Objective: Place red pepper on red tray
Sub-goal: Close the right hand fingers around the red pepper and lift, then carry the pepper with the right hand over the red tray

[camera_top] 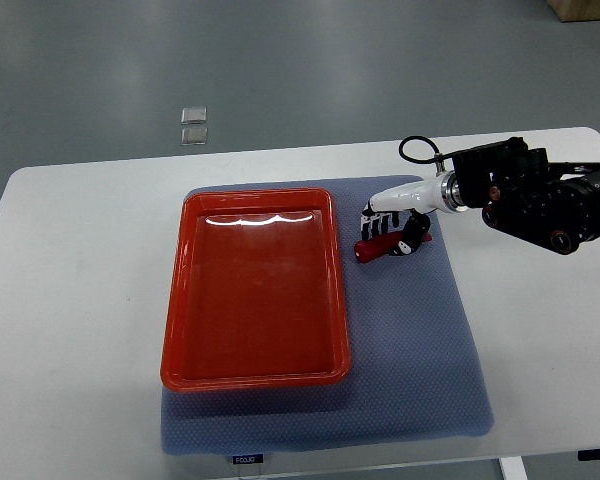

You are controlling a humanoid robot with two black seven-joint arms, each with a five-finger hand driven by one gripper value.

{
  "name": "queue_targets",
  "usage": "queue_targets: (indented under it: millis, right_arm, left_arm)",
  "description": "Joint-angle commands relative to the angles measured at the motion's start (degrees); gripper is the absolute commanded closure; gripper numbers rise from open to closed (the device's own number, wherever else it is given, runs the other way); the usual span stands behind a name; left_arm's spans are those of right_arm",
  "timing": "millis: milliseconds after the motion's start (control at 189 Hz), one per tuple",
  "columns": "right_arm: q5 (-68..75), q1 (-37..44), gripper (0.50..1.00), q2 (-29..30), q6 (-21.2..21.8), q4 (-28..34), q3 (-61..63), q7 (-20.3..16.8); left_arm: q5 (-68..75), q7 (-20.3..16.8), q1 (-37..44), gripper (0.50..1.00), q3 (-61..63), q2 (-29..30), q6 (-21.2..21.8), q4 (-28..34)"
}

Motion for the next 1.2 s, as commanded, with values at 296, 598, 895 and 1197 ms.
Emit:
queue_targets:
  millis: [296,598,895,1197]
  right_arm:
    - [0.1,0.8,1.000,-0.4,0.3,0.0,0.0,0.3]
    - [0.8,5.0,1.000,-0.9,0.2,-0.1,0.6,0.4]
    - [1.1,7.5,1.000,4.1,0.1,0.0,5.6,0.4]
    - [1.3,7.1,1.000,12.9,0.1,-0.1,5.8,0.4]
  left_arm:
    - [0.0,0.0,0.0,0.500,0.0,0.0,0.0,0.0]
    - [0.1,0.0,0.0,0.500,0.0,0.0,0.0,0.0]
    - [0.0,0.0,0.0,0.500,0.0,0.0,0.0,0.0]
    - [0.0,0.0,0.0,0.500,0.0,0.0,0.0,0.0]
